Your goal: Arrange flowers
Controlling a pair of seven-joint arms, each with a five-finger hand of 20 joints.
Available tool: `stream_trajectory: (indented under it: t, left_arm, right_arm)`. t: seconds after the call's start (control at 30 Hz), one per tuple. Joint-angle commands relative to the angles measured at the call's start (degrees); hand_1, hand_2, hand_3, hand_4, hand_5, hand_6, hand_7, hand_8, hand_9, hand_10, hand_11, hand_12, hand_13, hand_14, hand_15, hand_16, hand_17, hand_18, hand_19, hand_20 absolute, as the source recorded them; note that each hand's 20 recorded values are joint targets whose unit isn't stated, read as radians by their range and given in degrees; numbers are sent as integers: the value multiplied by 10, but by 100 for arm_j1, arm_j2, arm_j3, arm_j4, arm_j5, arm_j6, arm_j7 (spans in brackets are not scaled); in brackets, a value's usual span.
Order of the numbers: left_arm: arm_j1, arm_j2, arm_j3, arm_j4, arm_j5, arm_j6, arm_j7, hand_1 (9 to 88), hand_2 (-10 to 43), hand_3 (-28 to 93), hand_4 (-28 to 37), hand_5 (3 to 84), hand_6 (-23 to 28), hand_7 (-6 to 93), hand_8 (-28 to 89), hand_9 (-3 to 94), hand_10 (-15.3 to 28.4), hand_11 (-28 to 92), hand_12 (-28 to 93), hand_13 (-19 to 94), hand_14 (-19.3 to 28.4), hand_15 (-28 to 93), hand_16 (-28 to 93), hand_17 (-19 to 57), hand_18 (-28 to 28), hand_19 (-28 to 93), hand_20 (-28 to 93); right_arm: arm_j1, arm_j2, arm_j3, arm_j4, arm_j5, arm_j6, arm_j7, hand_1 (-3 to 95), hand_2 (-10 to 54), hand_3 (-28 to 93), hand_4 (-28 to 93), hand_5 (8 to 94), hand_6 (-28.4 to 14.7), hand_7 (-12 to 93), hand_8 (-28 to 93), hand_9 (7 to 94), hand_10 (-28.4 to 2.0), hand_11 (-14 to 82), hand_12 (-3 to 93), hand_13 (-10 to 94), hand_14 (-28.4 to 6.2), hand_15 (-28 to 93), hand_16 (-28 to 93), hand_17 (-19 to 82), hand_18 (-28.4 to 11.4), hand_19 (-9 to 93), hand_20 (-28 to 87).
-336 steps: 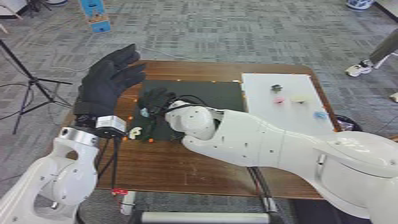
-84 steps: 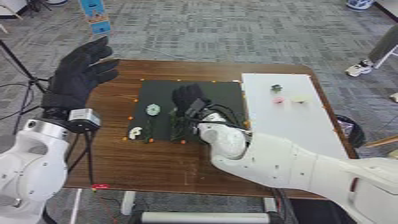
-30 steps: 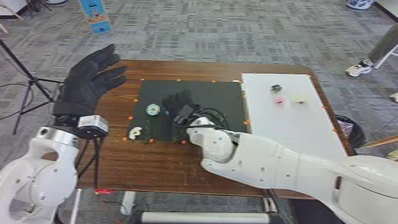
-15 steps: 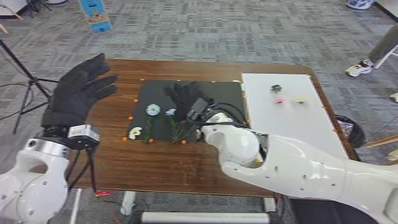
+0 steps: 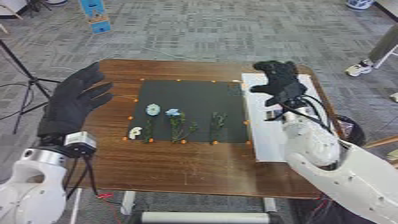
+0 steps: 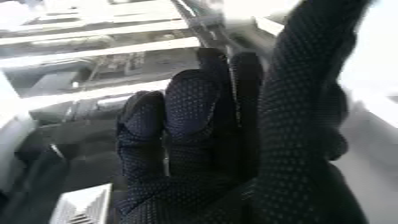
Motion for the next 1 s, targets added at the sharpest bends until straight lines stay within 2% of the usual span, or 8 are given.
stream_trajectory:
  t: [0.03,0.17,0.27,0.33,0.5,0.63,0.73,1.0]
  left_arm:
    - [-72,-11,-7,2,-13,70,-8,247,-76,724,-283,289,31,216,-111,252,121,242,155,243,148,300,10,-74,239,496,130]
    - [-233,5,118,69,1,-68,-102,246,-74,722,-283,291,32,217,-112,252,120,244,155,243,148,302,10,-74,239,497,130]
    - [-171,6,44,33,9,-64,-105,246,-74,722,-283,291,32,216,-112,253,121,244,155,243,148,302,9,-74,239,496,130]
    - [-193,17,55,35,26,-24,-69,246,-74,721,-283,291,32,216,-112,252,120,244,155,243,148,301,9,-74,239,497,130]
    - [-199,32,55,47,17,9,-81,246,-73,721,-283,291,31,216,-111,253,121,244,155,243,149,301,9,-75,239,497,130]
    - [-150,12,27,17,21,36,-57,246,-74,721,-283,291,32,214,-111,254,120,243,154,243,148,302,9,-75,239,497,130]
    - [-181,33,32,30,28,47,-50,247,-74,721,-283,291,31,215,-111,253,121,242,154,242,149,301,9,-75,239,497,130]
    - [-163,67,6,23,27,57,-48,246,-75,723,-283,291,31,214,-111,254,121,240,154,243,148,301,10,-75,239,497,130]
  right_arm:
    - [81,193,-697,828,441,-770,85,852,-95,-178,-65,500,10,132,-64,498,-62,129,276,556,-58,774,372,272,-126,803,617]
    - [350,139,-1124,1023,125,-380,369,825,-95,-61,-98,505,12,160,-78,508,-64,156,265,566,-60,785,357,282,-136,814,608]
    - [528,125,-1303,1013,99,-332,427,669,-95,451,-264,502,6,253,-135,503,-82,234,231,591,-72,799,325,318,-180,857,555]
    - [585,175,-1326,958,12,-262,536,603,-95,596,-281,498,4,276,-147,497,-93,256,225,594,-76,803,316,325,-191,867,543]
    - [835,234,-1389,983,58,-250,529,527,-95,711,-283,505,6,391,-164,460,-125,464,325,593,-80,807,327,327,-196,873,533]
    - [1107,250,-1435,1041,442,-713,315,512,-95,732,-283,502,7,425,-173,443,-132,510,359,579,-84,817,348,323,-192,877,534]
    - [1125,353,-846,861,1630,-1891,-410,509,-95,736,-283,489,2,372,-176,457,-109,401,299,561,-84,810,345,311,-189,869,536]
    - [1832,497,-1344,975,1457,-2014,-497,495,-95,751,-283,481,2,311,-155,463,-87,292,233,554,-83,801,328,297,-193,854,543]
